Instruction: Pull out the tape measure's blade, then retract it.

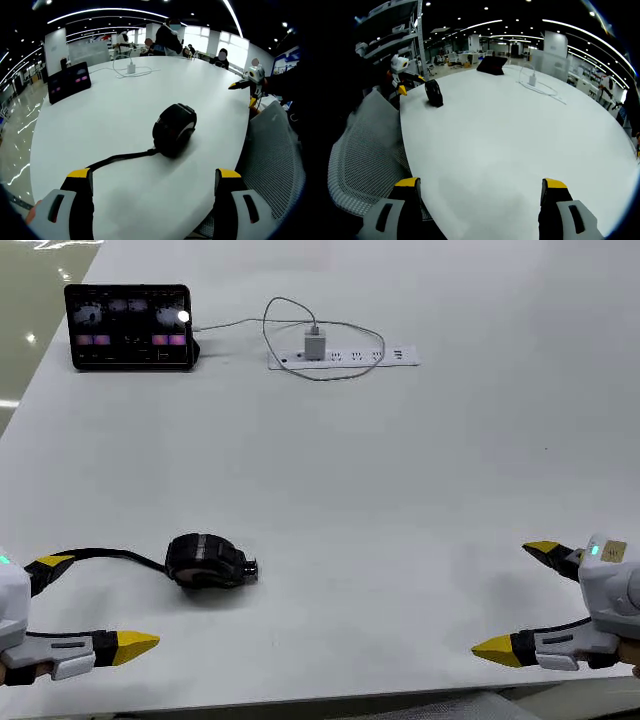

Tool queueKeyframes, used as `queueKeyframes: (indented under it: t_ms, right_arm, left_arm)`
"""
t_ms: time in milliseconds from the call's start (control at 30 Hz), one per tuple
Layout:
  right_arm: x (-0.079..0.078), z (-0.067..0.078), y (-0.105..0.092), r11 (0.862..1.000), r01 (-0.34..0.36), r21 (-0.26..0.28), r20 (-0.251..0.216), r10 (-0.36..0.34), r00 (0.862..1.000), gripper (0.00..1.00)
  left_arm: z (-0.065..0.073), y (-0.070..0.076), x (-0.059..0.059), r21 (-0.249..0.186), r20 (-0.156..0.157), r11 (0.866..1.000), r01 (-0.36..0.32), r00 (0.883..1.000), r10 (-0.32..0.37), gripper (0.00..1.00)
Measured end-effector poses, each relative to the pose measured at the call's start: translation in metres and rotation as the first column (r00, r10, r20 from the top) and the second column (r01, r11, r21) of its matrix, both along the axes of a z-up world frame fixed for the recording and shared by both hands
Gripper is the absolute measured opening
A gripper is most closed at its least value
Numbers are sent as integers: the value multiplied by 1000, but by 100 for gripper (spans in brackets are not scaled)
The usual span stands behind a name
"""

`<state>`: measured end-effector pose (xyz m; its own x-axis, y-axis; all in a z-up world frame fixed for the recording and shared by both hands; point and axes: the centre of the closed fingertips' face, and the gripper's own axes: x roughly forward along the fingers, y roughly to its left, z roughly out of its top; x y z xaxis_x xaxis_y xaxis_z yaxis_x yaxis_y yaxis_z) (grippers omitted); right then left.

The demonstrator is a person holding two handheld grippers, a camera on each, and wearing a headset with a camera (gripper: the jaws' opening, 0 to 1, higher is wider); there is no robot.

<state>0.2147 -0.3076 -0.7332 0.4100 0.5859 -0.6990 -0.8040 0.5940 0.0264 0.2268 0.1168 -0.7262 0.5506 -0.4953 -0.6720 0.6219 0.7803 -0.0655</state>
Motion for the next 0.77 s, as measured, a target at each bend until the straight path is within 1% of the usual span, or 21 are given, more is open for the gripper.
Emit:
queueKeyframes:
  t_ms: [100,167,267,300,333,367,400,433,467,533,567,767]
  right_arm:
    - [4,4,0,1000,3,10,13,-3,1000,99]
    - [5,6,1,1000,4,16,13,-4,1000,99]
    - [6,6,0,1000,6,12,18,-6,1000,99]
    - [6,6,-1,1000,5,14,19,-6,1000,99]
    - [7,7,-1,1000,4,19,22,-4,1000,99]
    - [7,8,-2,1000,4,23,22,-5,1000,99]
    - [6,8,-1,1000,6,27,20,-6,1000,99]
    - [6,8,-2,1000,6,30,15,-7,1000,99]
    - [6,8,-2,1000,6,31,14,-6,1000,99]
    - [6,9,-3,1000,5,28,16,-5,1000,99]
    - [5,9,-3,1000,5,29,14,-6,1000,99]
    - [5,11,-3,1000,8,31,14,-8,1000,99]
  left_arm:
    - [0,1,1,4,6,1000,-9,1000,9,99]
    - [0,0,0,0,1,1000,-14,1000,14,99]
    - [0,-1,1,7,10,1000,-13,1000,13,99]
    - [0,-1,1,3,10,1000,-15,1000,15,99]
    - [-2,-6,-4,-30,-36,999,-23,999,22,98]
    - [-2,-6,-4,-28,-39,999,-20,999,19,96]
    - [-1,-6,0,-11,-1,1000,-13,1000,13,97]
    - [-1,-6,0,-5,5,1000,-12,1000,12,99]
    - [0,-8,-1,-17,-4,1000,-12,1000,12,99]
    - [1,-8,1,-14,7,1000,-13,1000,13,99]
    - [1,-8,1,-14,4,1000,-13,1000,13,99]
    - [2,-8,3,-12,9,1000,-14,1000,14,99]
